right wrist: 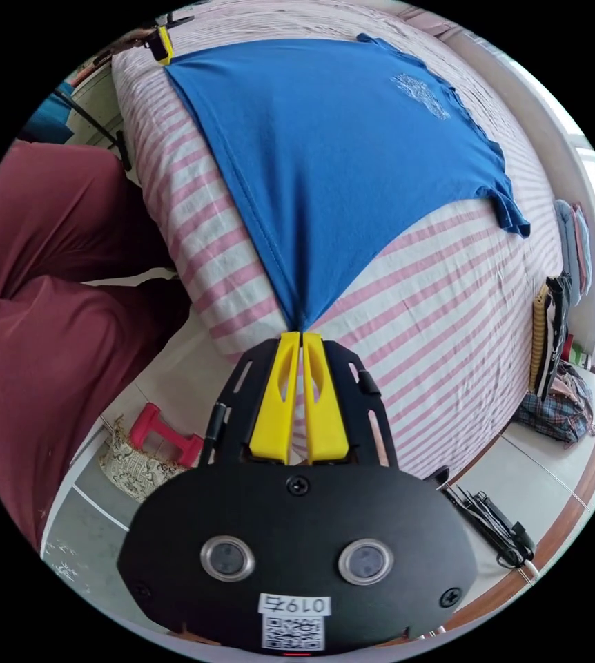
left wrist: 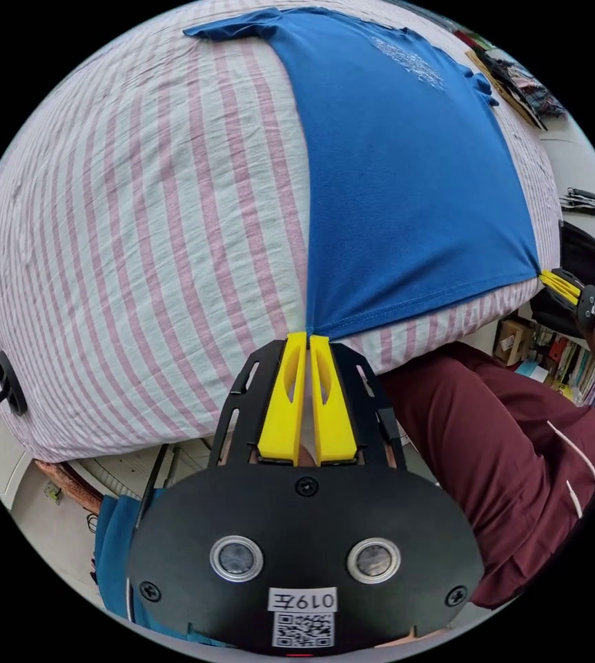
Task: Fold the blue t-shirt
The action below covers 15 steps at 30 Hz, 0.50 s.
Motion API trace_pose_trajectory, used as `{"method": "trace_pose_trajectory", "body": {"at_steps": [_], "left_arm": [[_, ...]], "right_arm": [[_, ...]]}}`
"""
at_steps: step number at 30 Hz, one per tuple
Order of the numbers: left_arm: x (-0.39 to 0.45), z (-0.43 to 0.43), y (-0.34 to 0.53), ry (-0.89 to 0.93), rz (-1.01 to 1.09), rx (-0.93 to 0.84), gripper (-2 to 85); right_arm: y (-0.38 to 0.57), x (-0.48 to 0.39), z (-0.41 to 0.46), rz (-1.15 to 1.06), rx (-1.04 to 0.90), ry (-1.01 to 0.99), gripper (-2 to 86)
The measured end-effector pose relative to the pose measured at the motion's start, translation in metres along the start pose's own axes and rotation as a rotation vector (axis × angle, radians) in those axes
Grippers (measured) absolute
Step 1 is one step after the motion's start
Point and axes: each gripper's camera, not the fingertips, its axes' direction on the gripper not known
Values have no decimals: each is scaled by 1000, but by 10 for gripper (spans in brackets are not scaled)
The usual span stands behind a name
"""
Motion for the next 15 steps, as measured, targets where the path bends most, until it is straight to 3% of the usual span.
{"method": "trace_pose_trajectory", "body": {"at_steps": [9,15], "left_arm": [[31,-9,-12,-93,102,-7,12],[14,-19,3,84,45,58,12]], "right_arm": [[-12,-16,-2,-111,-36,115,-1],[2,-34,-6,-199,-29,295,26]]}}
